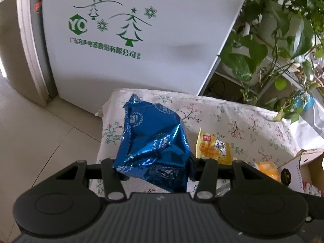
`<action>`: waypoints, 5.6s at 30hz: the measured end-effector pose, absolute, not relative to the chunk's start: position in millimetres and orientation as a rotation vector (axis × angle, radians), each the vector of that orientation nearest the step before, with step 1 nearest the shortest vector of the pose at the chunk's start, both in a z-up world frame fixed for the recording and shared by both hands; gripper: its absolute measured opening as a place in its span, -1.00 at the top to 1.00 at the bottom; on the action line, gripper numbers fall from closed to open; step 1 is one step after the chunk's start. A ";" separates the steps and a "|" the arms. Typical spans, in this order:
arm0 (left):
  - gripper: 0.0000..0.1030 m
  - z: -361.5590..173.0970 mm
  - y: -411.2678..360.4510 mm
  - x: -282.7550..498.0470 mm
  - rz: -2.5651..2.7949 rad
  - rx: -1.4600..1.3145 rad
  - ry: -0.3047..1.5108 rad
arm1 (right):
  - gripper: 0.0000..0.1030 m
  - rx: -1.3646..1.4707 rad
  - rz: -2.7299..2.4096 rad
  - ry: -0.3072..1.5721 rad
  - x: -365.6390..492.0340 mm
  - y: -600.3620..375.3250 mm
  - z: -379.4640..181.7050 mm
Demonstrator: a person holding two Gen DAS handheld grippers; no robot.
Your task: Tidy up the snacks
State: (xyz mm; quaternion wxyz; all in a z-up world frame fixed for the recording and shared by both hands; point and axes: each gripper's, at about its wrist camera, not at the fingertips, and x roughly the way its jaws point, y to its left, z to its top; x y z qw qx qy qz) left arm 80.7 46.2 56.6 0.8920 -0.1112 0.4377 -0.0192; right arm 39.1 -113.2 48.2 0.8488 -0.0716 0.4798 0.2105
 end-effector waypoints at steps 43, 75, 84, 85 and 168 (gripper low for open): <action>0.05 88.6 -80.4 33.1 -0.169 -0.113 0.889 | -0.31 0.123 0.038 0.878 7.8 -265.1 108.4; 0.05 78.9 -221.0 -10.9 -0.547 -0.004 0.866 | -0.30 0.313 -0.202 0.854 -23.6 -380.7 110.2; -0.59 68.7 -241.1 -21.9 -0.590 0.018 0.896 | -0.31 0.343 -0.208 0.853 -23.7 -385.2 110.1; -0.60 69.4 -240.1 -22.1 -0.588 0.012 0.891 | -0.32 0.343 -0.206 0.852 -23.6 -384.6 110.3; -0.70 66.8 -64.6 72.0 -0.415 -0.033 0.837 | -0.15 -0.120 0.338 1.110 4.8 -169.3 10.0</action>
